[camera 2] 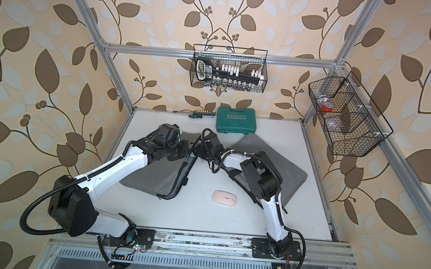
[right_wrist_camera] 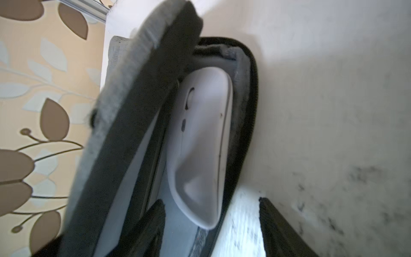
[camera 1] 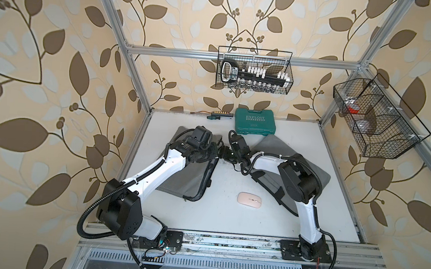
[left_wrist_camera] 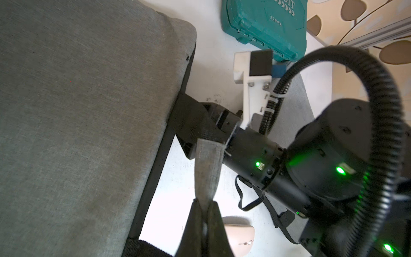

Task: Put the mouse into the laptop bag
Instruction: Place the mouse in the zippered laptop bag, then close the zippered laptop bag at the center of the board.

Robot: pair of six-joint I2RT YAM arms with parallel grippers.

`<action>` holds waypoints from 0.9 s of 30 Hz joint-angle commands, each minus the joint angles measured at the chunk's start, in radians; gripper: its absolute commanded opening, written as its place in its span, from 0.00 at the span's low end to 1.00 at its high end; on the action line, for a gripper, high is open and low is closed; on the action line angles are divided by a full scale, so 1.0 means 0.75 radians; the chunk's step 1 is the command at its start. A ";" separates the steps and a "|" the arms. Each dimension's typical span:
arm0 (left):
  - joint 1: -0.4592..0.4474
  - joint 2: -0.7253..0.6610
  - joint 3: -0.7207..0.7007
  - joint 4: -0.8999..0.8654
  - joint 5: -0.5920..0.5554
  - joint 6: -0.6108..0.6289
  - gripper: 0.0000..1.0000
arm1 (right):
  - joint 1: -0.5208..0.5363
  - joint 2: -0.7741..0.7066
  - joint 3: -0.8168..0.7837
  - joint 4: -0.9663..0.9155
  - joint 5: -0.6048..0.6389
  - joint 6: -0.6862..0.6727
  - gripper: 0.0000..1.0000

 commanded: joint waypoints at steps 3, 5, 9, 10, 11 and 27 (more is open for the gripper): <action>-0.010 -0.004 0.057 0.058 0.011 -0.021 0.00 | -0.034 -0.096 -0.103 0.098 0.016 -0.065 0.57; -0.010 -0.005 0.055 0.058 0.013 -0.023 0.00 | -0.047 -0.118 -0.137 0.108 0.025 -0.068 0.50; -0.010 -0.006 0.048 0.062 0.014 -0.027 0.00 | -0.061 -0.114 -0.149 0.071 0.087 -0.075 0.37; -0.009 -0.006 0.045 0.067 0.015 -0.029 0.00 | -0.060 -0.099 -0.135 0.049 0.100 -0.085 0.37; -0.010 -0.006 0.042 0.068 0.017 -0.031 0.00 | -0.061 -0.080 -0.114 0.031 0.101 -0.090 0.37; -0.010 0.011 0.062 0.070 0.023 -0.032 0.00 | 0.009 0.148 0.216 -0.133 0.057 -0.099 0.35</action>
